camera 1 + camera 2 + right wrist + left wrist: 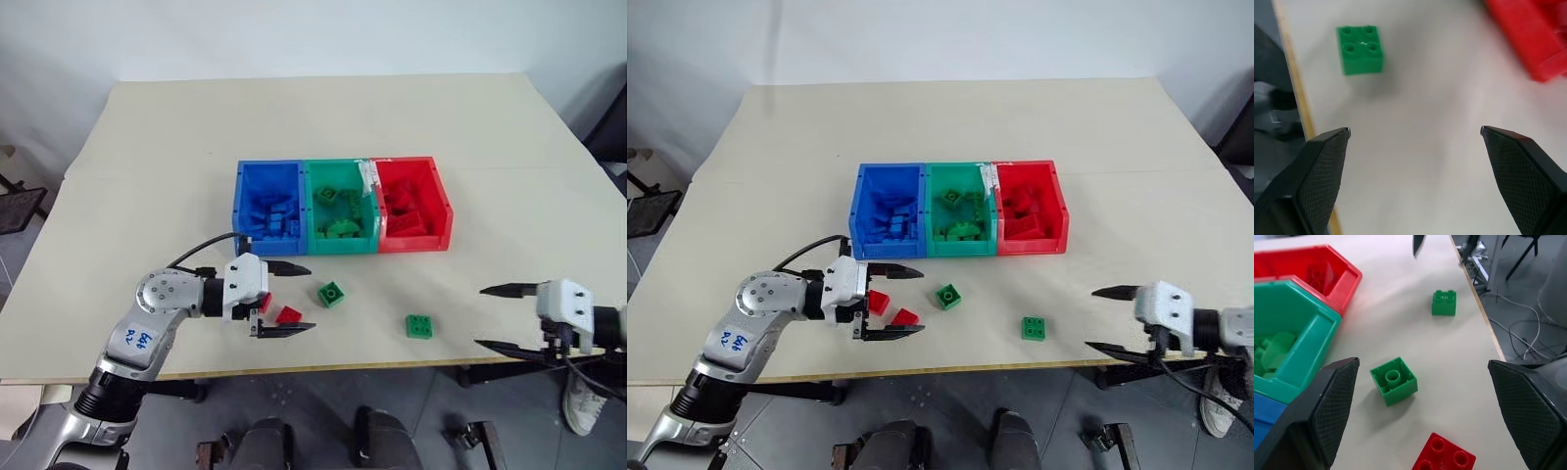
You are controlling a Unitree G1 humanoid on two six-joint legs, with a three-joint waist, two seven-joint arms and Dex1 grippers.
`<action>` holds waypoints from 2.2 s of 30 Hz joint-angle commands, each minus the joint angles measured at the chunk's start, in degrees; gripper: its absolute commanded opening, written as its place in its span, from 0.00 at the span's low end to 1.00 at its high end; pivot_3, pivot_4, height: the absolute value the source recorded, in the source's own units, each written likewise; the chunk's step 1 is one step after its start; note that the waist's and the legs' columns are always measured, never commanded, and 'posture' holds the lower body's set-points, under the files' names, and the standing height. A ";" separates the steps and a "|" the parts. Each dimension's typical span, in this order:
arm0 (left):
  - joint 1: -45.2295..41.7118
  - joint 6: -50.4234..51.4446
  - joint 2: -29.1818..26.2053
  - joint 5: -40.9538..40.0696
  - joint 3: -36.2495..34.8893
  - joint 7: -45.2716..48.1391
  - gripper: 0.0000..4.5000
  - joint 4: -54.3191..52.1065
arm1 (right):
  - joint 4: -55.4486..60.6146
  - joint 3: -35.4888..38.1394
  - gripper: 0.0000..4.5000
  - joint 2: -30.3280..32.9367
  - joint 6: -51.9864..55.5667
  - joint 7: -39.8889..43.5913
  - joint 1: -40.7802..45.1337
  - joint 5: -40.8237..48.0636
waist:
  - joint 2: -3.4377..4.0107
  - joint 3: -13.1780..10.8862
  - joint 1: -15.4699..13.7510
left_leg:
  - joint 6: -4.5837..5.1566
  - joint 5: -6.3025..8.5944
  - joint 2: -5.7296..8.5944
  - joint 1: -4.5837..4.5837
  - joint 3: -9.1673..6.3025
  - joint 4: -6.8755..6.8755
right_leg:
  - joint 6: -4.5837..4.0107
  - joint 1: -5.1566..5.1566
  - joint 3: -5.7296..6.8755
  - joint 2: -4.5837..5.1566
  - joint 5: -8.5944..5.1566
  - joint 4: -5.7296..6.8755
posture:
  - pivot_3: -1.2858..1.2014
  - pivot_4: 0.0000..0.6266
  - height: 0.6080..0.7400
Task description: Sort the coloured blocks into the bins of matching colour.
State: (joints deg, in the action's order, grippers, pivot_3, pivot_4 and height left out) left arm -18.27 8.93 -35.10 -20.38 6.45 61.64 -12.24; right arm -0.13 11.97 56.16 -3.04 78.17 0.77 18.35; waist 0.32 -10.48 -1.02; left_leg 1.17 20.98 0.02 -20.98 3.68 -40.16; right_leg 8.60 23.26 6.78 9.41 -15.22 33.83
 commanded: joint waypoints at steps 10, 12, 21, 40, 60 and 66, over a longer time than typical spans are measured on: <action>5.92 -1.97 -5.66 -2.67 -6.06 2.62 1.00 -4.14 | -2.90 -17.07 0.91 -1.08 0.86 -1.16 12.78 -11.90 | -0.02 0.00 -0.20 | 0.01 0.01 0.06 -0.09 -0.04 -0.12 | -0.02 -0.01 0.05 0.03 0.02 -0.06 | 0.52 0.24 1.00; 6.51 -4.10 -5.61 -2.45 -6.48 2.78 1.00 -4.38 | -3.23 -17.67 0.79 -0.90 0.23 -0.82 13.23 -12.03 | -0.13 0.05 -0.21 | 0.00 0.01 0.01 -0.07 -0.06 -0.10 | -0.02 -0.02 0.08 0.00 0.02 -0.05 | 0.52 0.24 1.00; 8.39 -4.95 -5.88 -3.49 -6.67 3.49 1.00 -5.01 | -3.09 -16.35 0.14 -4.88 0.15 -1.83 16.27 -7.49 | -0.17 0.07 -0.07 | 0.00 0.03 -0.03 0.37 -0.08 0.00 | -0.06 -0.44 0.05 0.00 0.09 -0.17 | 0.52 0.24 1.00; 12.82 -0.53 -6.28 -4.62 -12.64 -1.60 1.00 -6.81 | 5.16 -16.51 0.50 -8.56 23.35 -7.36 27.26 -0.83 | 0.01 -0.01 -0.35 | -0.01 0.33 0.08 -0.30 -0.63 0.05 | -0.02 -0.01 0.83 0.06 0.13 -0.04 | 0.52 0.24 1.00; 4.72 -1.34 -3.59 -3.06 -4.34 2.41 1.00 -4.29 | 21.32 -16.56 0.99 -10.32 35.76 -24.13 6.67 -0.61 | 0.00 -0.01 -0.47 | 0.02 0.10 -0.06 -0.10 -0.02 -0.07 | -0.11 0.00 0.54 0.05 0.18 -0.09 | 0.52 0.24 1.00; 4.25 -1.65 -3.93 -3.11 -4.97 2.59 1.00 -3.70 | 21.81 -16.84 0.71 -10.93 34.93 -23.58 6.99 0.41 | 0.00 -0.01 -0.33 | 0.03 0.10 -0.06 -0.09 0.04 -0.08 | -0.11 0.00 0.51 0.05 0.18 -0.11 | 0.52 0.24 1.00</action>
State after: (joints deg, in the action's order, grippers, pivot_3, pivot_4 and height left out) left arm -13.56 8.40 -38.61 -23.38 2.28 63.93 -15.02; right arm 20.75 -4.50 45.59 32.51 54.06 7.93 17.94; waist 0.32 -10.49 -1.35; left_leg 1.19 21.08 -0.04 -21.08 3.71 -40.23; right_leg 8.48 23.26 7.30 9.46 -15.04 33.72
